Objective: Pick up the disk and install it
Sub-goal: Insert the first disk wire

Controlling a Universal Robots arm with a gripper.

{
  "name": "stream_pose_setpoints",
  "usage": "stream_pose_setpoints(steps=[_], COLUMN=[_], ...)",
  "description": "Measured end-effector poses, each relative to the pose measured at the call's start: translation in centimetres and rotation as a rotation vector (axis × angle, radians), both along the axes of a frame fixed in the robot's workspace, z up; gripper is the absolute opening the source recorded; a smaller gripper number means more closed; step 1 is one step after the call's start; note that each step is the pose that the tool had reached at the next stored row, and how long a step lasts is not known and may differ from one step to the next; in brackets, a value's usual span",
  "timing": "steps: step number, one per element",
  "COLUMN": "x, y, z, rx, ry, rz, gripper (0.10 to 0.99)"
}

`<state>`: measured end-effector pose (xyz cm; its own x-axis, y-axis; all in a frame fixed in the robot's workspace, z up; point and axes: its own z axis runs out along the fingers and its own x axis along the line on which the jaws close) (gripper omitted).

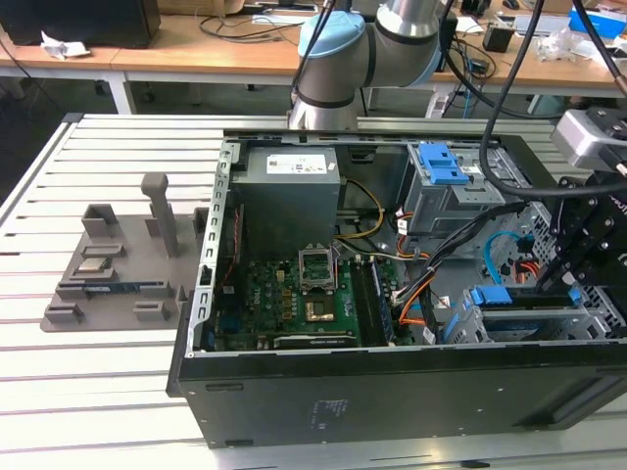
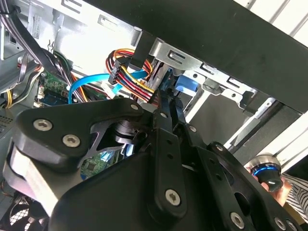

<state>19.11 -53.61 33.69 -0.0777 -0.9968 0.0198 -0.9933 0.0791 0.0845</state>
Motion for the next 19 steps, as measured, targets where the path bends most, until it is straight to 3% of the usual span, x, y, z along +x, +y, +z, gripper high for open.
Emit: stream_pose_setpoints(steps=[3,4,5,8,10,11,13,19], x=[0.0,0.0,-0.01,-0.01,0.0,0.0,0.0,0.0], y=[0.0,0.0,0.05,0.69,0.99,1.06,1.07,1.07], z=[-0.03,0.17,0.44,1.9,2.99,3.71,4.25,4.51], rx=[0.0,0.0,0.0,0.0,0.0,0.0,0.0,0.0], ry=[0.0001,0.0,0.0,-0.0001,-0.0001,-0.0001,-0.0001,-0.0001], rz=[0.0,0.0,0.0,0.0,0.0,0.0,0.0,0.0], gripper=[0.184,0.247,0.247,0.235,0.106,0.106,0.106,0.106])
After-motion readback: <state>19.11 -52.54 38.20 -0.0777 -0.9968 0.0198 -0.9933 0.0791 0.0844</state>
